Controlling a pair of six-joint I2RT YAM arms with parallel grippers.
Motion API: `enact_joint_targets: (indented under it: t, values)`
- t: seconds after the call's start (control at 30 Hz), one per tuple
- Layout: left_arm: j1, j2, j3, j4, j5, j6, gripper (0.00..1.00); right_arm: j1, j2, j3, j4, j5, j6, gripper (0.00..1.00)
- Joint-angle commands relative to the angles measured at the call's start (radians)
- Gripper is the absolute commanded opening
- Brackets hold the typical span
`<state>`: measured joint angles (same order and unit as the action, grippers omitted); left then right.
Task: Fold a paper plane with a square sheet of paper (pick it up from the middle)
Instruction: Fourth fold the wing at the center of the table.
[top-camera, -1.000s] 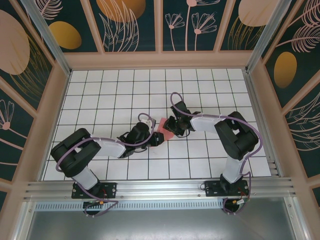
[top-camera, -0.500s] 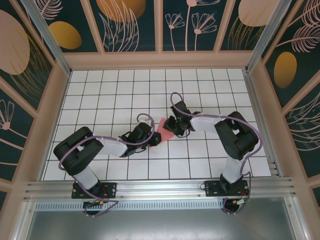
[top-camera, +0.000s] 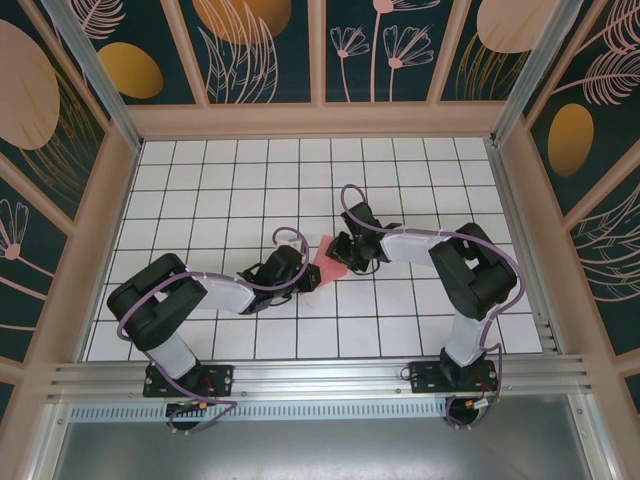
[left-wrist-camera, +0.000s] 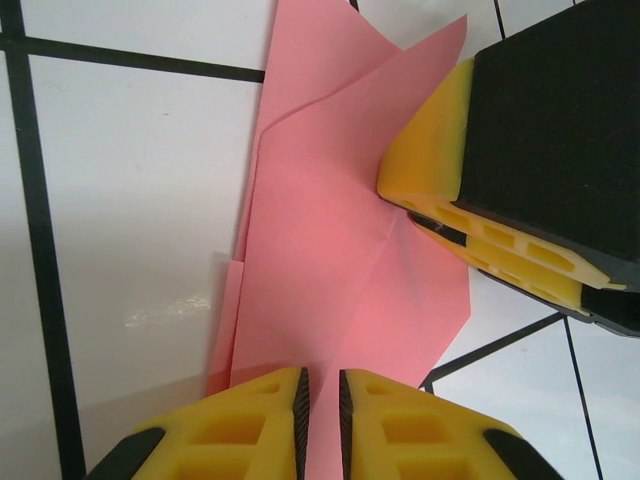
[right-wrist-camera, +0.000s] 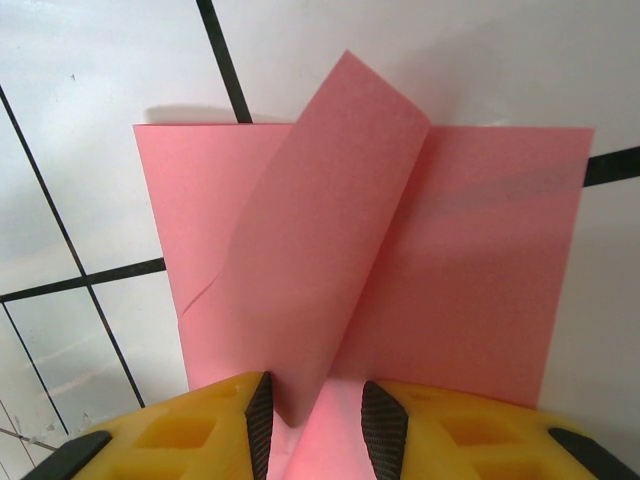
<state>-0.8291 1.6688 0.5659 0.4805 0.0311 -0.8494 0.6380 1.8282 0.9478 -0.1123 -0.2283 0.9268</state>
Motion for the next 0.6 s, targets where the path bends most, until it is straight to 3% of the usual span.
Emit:
enact_joint_targets:
  t: [0.0, 0.2, 0.57]
  values:
    - [0.006, 0.006, 0.005, -0.05, -0.031, -0.005, 0.15, -0.001, 0.21, -0.099, -0.191, 0.175, -0.001, 0.38]
    - [0.006, 0.016, 0.006, -0.069, -0.039, -0.009, 0.07, -0.001, 0.221, -0.097, -0.193, 0.175, -0.003, 0.38]
    - [0.005, 0.023, 0.011, -0.095, -0.046, -0.009, 0.03, -0.001, 0.238, -0.091, -0.197, 0.179, -0.002, 0.38]
